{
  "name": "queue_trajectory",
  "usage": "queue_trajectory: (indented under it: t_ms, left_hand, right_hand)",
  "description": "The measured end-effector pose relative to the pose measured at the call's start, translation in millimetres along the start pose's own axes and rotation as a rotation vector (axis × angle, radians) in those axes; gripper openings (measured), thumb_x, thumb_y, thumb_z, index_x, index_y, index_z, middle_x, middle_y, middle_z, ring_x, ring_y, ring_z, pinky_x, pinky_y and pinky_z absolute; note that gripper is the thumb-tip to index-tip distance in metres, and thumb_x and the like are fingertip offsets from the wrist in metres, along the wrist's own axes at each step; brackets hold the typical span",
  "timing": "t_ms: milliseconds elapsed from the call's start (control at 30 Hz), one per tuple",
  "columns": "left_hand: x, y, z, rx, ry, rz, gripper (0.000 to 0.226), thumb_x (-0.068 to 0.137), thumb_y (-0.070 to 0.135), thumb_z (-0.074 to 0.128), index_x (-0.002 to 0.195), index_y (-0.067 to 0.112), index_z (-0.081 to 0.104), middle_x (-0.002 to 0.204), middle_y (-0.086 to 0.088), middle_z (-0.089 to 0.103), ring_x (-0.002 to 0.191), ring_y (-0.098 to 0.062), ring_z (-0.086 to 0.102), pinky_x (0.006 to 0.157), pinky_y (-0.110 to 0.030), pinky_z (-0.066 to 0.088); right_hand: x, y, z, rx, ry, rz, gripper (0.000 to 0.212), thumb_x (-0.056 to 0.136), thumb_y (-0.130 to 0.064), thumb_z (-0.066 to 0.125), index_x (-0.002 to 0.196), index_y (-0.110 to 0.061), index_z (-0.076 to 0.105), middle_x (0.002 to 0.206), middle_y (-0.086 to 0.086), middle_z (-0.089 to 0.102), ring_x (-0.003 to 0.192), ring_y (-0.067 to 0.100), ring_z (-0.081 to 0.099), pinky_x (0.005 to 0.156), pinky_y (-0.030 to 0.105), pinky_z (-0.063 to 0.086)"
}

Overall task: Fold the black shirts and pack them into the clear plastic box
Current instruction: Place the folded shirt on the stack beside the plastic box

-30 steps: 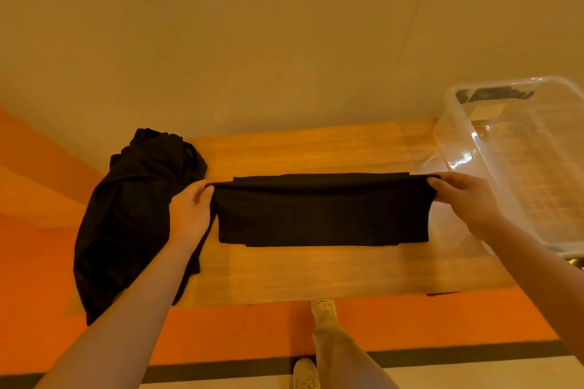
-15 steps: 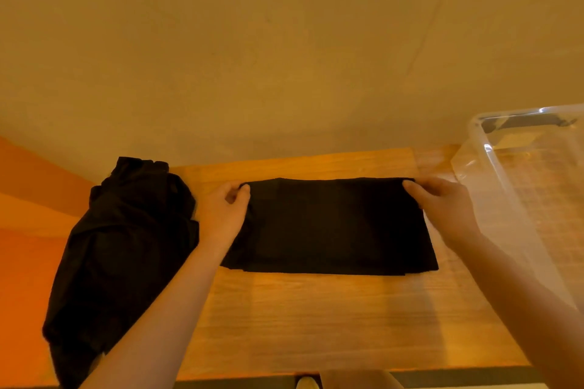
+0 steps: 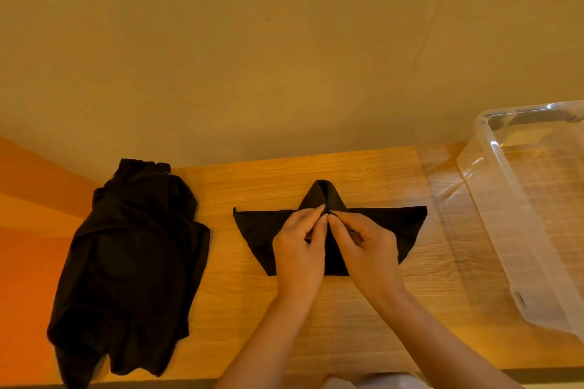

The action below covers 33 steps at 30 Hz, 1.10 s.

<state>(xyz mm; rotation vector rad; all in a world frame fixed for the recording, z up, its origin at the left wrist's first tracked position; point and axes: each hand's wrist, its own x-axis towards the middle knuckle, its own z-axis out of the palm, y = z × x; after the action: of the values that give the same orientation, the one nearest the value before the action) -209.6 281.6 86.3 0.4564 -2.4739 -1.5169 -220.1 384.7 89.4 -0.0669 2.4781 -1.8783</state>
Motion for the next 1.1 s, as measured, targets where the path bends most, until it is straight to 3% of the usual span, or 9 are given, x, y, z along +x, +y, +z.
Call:
queue_trajectory:
  t_ms: [133, 233, 333, 400, 467, 600, 833, 1000, 1100]
  left_hand:
    - [-7.6, -1.0, 1.9, -0.011, -0.004, 0.037, 0.028, 0.093, 0.018, 0.059, 0.120, 0.020, 0.065, 0.108, 0.018, 0.059, 0.102, 0.005, 0.057, 0.082, -0.009, 0.047]
    - [-13.7, -2.8, 6.2, 0.027, 0.027, 0.096, 0.032, 0.094, 0.024, 0.055, 0.123, 0.017, 0.064, 0.112, 0.011, 0.060, 0.101, 0.001, 0.058, 0.085, -0.010, 0.047]
    - [-20.2, -6.3, 11.4, 0.142, 0.065, 0.185, 0.051, 0.098, 0.047, 0.034, 0.127, 0.015, 0.062, 0.117, 0.005, 0.059, 0.107, -0.004, 0.055, 0.089, -0.014, 0.047]
    - [-23.0, -10.6, 15.8, 0.224, 0.090, 0.227, 0.060, 0.100, 0.052, 0.024, 0.128, 0.013, 0.061, 0.119, 0.001, 0.060, 0.108, -0.011, 0.056, 0.086, -0.020, 0.049]
    - [-25.9, -11.3, 18.3, 0.248, 0.131, 0.218, 0.061, 0.100, 0.053, 0.022, 0.127, 0.015, 0.061, 0.119, 0.001, 0.060, 0.108, -0.013, 0.055, 0.086, -0.018, 0.044]
    - [-27.2, -10.7, 19.3, 0.229, 0.196, 0.187, 0.058, 0.099, 0.054, 0.024, 0.123, 0.019, 0.064, 0.115, 0.007, 0.060, 0.104, -0.001, 0.050, 0.088, -0.015, 0.038]
    - [-18.4, -15.8, 12.7, 0.279, 0.187, 0.256, 0.059, 0.100, 0.052, 0.026, 0.112, 0.013, 0.069, 0.104, 0.003, 0.064, 0.099, -0.002, 0.050, 0.094, -0.002, 0.031]
    - [-15.4, -22.4, 15.1, 0.274, 0.233, 0.269, 0.054, 0.101, 0.047, 0.031, 0.110, 0.011, 0.069, 0.103, 0.002, 0.064, 0.100, 0.002, 0.046, 0.093, -0.002, 0.031]
    - [-18.0, -25.0, 16.4, 0.252, 0.192, 0.292, 0.045, 0.100, 0.043, 0.035, 0.114, 0.016, 0.068, 0.109, 0.007, 0.061, 0.101, 0.000, 0.051, 0.094, -0.007, 0.032]
  right_hand:
    - [-3.9, -3.1, -0.1, -0.002, 0.000, -0.020, 0.021, 0.093, -0.016, 0.059, 0.105, -0.031, 0.067, 0.081, -0.011, 0.070, 0.069, 0.006, 0.066, 0.059, 0.014, 0.049]
    - [-5.7, -6.9, -1.1, 0.024, -0.003, -0.010, 0.026, 0.094, -0.017, 0.057, 0.101, -0.041, 0.064, 0.079, -0.009, 0.071, 0.066, 0.008, 0.066, 0.058, 0.024, 0.054]
    - [-8.0, -7.9, -1.3, 0.087, -0.019, 0.045, 0.023, 0.095, -0.016, 0.055, 0.103, -0.034, 0.069, 0.081, -0.007, 0.073, 0.071, 0.008, 0.069, 0.063, 0.029, 0.056]
    - [-8.7, -8.0, -0.4, 0.136, -0.020, 0.092, 0.022, 0.096, -0.016, 0.054, 0.103, -0.030, 0.070, 0.082, -0.007, 0.074, 0.074, 0.009, 0.070, 0.066, 0.029, 0.057]
    - [-9.6, -9.3, 1.7, 0.170, -0.026, 0.118, 0.023, 0.096, -0.017, 0.054, 0.100, -0.032, 0.071, 0.081, -0.004, 0.074, 0.074, 0.012, 0.070, 0.067, 0.031, 0.057]
    - [-10.8, -10.1, 6.5, 0.284, -0.026, 0.200, 0.024, 0.097, -0.016, 0.053, 0.093, -0.029, 0.073, 0.082, 0.000, 0.074, 0.079, 0.014, 0.071, 0.073, 0.033, 0.058]
    - [-8.7, -6.3, 13.8, 0.300, 0.033, 0.242, 0.025, 0.095, -0.016, 0.056, 0.086, -0.034, 0.073, 0.077, 0.004, 0.073, 0.076, 0.024, 0.069, 0.068, 0.032, 0.056]
    - [-6.1, -4.3, 16.2, 0.306, 0.005, 0.274, 0.022, 0.095, -0.019, 0.057, 0.085, -0.029, 0.075, 0.078, 0.010, 0.072, 0.079, 0.031, 0.068, 0.072, 0.046, 0.055]
    - [-1.4, -6.0, 12.0, 0.402, -0.058, 0.349, 0.017, 0.092, -0.020, 0.059, 0.099, -0.019, 0.074, 0.089, 0.005, 0.075, 0.089, 0.018, 0.071, 0.079, 0.035, 0.057]
